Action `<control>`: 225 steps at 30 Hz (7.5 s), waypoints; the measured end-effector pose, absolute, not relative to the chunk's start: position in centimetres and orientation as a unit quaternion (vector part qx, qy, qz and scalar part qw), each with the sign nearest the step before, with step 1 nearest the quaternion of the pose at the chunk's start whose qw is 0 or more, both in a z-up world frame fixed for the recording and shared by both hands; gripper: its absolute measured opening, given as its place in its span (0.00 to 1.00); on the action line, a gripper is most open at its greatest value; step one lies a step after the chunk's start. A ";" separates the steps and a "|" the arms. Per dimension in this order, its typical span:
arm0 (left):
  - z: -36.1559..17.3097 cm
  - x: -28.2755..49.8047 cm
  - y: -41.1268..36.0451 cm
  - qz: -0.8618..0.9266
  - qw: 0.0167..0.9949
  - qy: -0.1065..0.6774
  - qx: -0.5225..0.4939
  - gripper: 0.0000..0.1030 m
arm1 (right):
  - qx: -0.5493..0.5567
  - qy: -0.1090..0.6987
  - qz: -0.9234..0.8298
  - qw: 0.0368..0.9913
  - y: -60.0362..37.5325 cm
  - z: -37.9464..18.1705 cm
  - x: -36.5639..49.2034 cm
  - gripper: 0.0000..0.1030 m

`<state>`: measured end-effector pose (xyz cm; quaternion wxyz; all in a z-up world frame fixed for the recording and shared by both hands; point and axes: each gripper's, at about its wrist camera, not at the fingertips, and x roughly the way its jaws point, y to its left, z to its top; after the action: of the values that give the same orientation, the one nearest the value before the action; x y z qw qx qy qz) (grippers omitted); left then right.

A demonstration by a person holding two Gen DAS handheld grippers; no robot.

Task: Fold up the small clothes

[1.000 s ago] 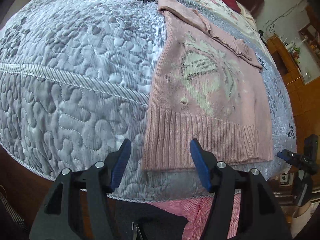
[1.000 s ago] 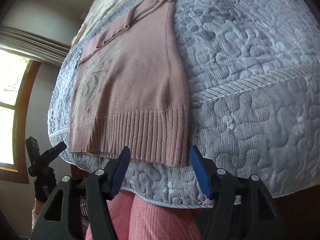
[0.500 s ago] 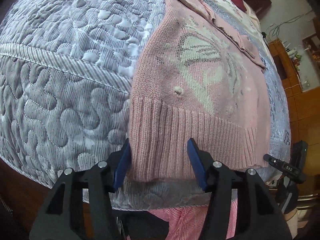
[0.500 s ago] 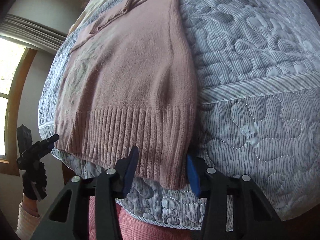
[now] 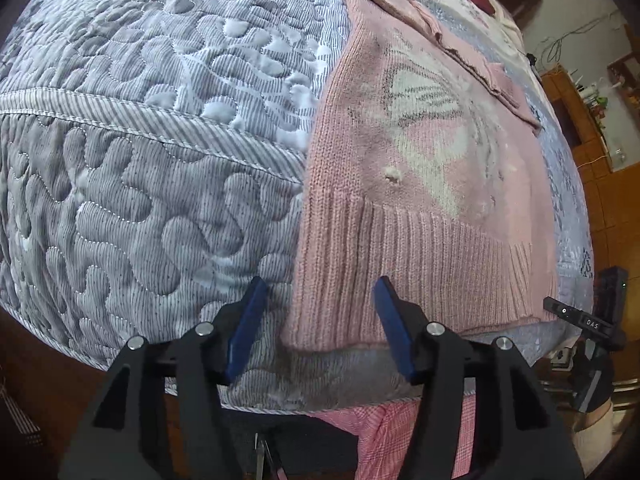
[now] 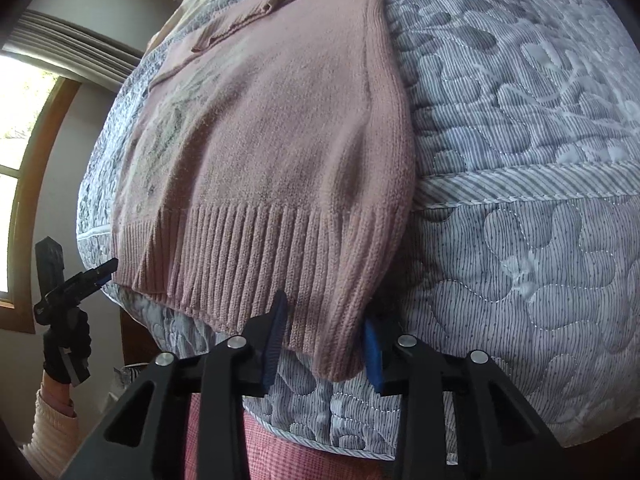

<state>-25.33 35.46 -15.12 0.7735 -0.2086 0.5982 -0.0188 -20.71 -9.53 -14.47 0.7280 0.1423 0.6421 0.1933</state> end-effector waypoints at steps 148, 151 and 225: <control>-10.7 5.9 29.4 -0.058 0.871 0.477 -0.103 0.60 | 0.274 0.594 0.157 0.740 -15.5 -14.6 13.2 0.72; -11.8 7.2 29.2 -0.060 0.863 0.491 -0.104 0.60 | 0.282 0.584 0.172 0.742 -14.7 -15.0 14.2 0.70; -11.6 8.0 26.1 -0.142 0.804 0.511 -0.269 0.67 | 0.154 0.609 0.256 0.735 -6.0 -7.6 8.3 0.63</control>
<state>7.98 26.06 -11.59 0.8041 -0.2685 0.5112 -0.1418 8.34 -6.05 -7.55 0.7350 0.1537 0.6087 0.2561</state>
